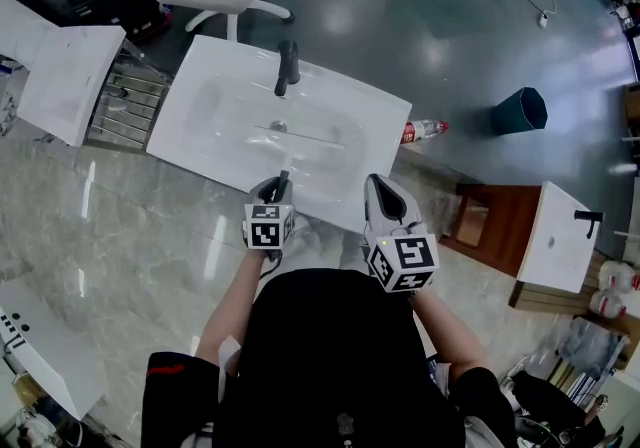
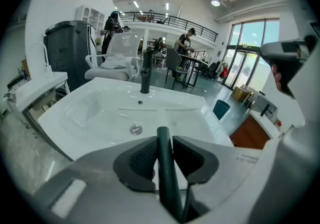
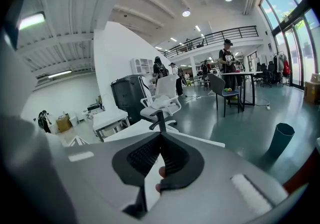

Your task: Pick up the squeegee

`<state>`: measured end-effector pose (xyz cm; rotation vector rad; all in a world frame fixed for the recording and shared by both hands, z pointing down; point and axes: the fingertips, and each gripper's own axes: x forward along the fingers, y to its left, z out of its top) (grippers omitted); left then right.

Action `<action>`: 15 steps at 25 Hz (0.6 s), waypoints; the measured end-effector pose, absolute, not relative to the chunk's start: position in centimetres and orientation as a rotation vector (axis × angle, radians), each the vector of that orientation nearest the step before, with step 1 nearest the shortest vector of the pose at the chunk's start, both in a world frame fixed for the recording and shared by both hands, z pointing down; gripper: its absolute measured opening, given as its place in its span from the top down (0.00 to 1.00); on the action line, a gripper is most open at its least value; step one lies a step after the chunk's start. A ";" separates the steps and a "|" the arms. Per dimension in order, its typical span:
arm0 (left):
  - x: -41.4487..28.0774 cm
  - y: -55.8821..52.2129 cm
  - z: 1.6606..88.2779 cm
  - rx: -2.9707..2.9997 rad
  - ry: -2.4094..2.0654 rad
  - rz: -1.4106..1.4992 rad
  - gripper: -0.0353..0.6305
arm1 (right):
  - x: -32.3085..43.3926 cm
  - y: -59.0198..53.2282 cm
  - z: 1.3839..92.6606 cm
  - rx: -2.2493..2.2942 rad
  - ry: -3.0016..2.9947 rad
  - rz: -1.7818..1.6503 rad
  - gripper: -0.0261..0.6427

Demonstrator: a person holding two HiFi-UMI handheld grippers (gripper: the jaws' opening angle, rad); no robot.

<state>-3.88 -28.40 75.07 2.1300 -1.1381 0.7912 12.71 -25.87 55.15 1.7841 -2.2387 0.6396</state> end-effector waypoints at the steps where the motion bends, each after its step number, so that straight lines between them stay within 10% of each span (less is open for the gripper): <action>1: -4.1 -28.4 74.3 2.145 -1.147 0.773 0.79 | 12.5 -25.7 55.0 1.790 -2.240 0.637 0.96; 15: -6.6 -28.9 64.7 2.319 -1.264 0.575 0.79 | 9.7 -24.3 52.4 1.857 -2.281 0.562 0.96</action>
